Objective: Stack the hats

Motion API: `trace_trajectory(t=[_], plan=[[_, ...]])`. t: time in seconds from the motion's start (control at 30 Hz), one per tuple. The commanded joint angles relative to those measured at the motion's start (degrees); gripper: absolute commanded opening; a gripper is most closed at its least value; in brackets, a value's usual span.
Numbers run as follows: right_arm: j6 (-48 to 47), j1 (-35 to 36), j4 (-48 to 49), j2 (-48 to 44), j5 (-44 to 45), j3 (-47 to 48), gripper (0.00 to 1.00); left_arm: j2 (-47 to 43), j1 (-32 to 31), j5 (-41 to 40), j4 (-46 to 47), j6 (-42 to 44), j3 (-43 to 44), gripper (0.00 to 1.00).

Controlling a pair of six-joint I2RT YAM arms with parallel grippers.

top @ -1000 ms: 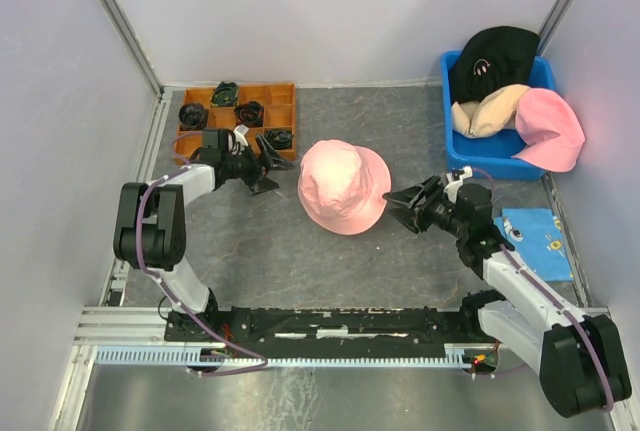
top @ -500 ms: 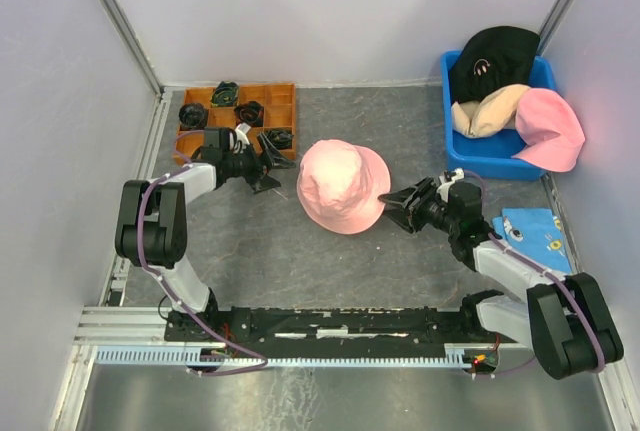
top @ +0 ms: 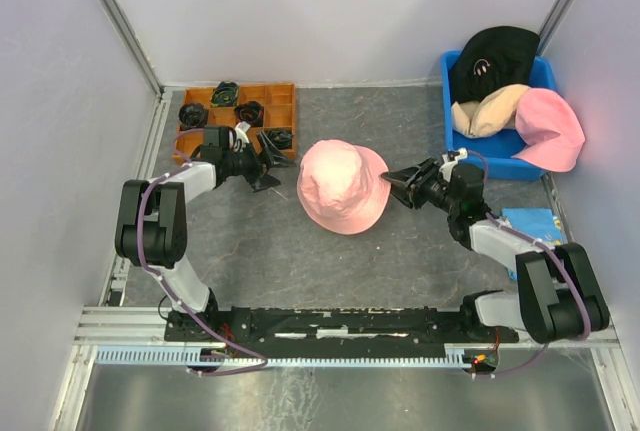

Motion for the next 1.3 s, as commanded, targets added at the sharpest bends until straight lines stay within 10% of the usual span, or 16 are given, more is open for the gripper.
trace_trajectory(t=[0.0, 0.17, 1.27], plan=[[0.1, -0.5, 6.7, 3.2, -2.3, 3.4, 0.45, 0.4, -0.5, 2.1, -0.2, 1.5, 1.8, 0.93], [-0.1, -0.8, 6.7, 5.4, -2.2, 3.8, 0.01, -1.0, -1.1, 3.1, -0.2, 1.6, 0.3, 0.89], [-8.1, -4.0, 1.8, 20.5, -5.1, 10.2, 0.02, -1.6, -1.3, 2.4, -3.0, 2.8, 1.4, 0.88]])
